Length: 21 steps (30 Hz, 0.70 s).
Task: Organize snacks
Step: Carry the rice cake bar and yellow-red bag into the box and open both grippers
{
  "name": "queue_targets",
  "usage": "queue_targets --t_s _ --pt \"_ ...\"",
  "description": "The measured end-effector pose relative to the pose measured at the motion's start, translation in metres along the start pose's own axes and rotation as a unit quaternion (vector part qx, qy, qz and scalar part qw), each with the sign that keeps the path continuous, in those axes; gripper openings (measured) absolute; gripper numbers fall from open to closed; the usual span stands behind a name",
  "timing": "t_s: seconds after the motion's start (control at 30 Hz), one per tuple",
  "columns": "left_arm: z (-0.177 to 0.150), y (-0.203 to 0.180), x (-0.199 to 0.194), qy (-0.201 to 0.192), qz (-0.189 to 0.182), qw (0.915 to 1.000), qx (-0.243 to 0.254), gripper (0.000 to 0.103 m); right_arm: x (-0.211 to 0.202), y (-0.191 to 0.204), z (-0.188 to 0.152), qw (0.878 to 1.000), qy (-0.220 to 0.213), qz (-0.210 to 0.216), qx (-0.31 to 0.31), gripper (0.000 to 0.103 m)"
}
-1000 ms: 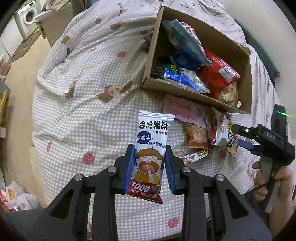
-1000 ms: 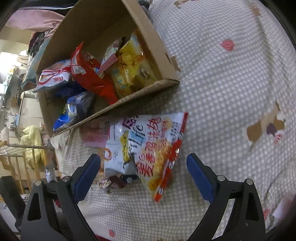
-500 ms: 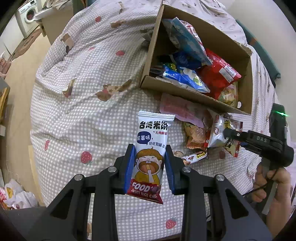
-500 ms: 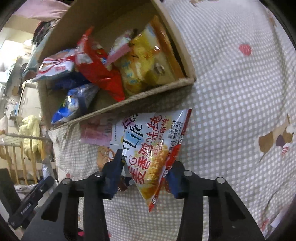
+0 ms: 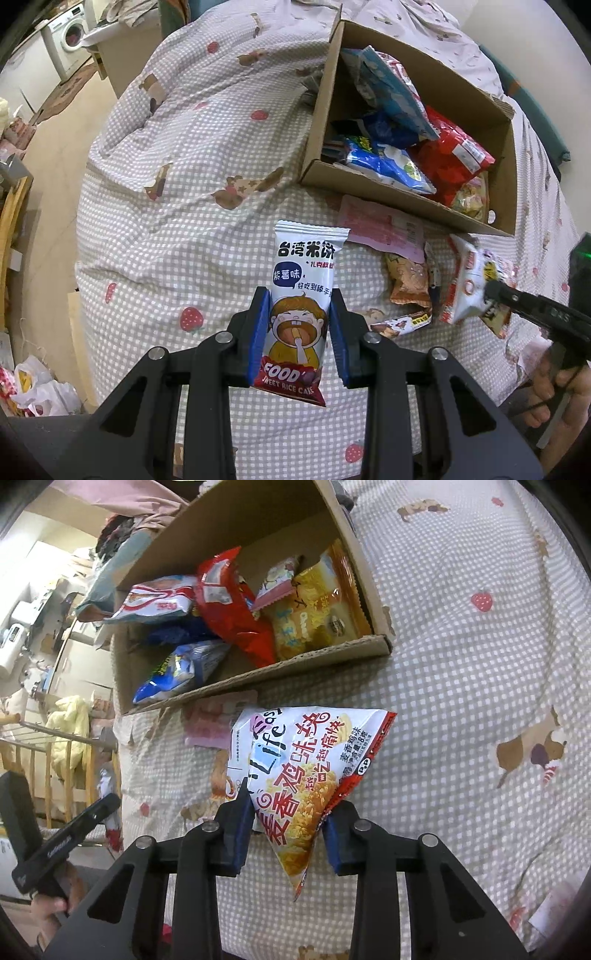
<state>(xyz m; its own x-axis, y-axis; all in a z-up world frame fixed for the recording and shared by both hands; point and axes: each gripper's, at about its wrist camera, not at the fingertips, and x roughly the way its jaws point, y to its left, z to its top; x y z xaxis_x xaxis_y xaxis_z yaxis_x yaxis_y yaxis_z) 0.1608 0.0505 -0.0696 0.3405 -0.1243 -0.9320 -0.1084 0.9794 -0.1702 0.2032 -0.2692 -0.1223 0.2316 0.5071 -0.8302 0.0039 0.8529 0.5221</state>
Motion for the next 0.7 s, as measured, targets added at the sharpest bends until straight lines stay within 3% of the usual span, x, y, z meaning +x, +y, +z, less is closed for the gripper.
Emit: queue_targets --t_s 0.37,0.7 --pt "-0.003 0.0 0.003 -0.01 0.032 0.9994 0.009 0.027 -0.024 0.011 -0.022 0.999 -0.011 0.024 -0.028 0.034" --pt "-0.002 0.004 -0.005 -0.031 0.044 0.9986 0.002 0.027 -0.047 0.036 -0.037 0.993 -0.042 0.086 -0.062 0.034"
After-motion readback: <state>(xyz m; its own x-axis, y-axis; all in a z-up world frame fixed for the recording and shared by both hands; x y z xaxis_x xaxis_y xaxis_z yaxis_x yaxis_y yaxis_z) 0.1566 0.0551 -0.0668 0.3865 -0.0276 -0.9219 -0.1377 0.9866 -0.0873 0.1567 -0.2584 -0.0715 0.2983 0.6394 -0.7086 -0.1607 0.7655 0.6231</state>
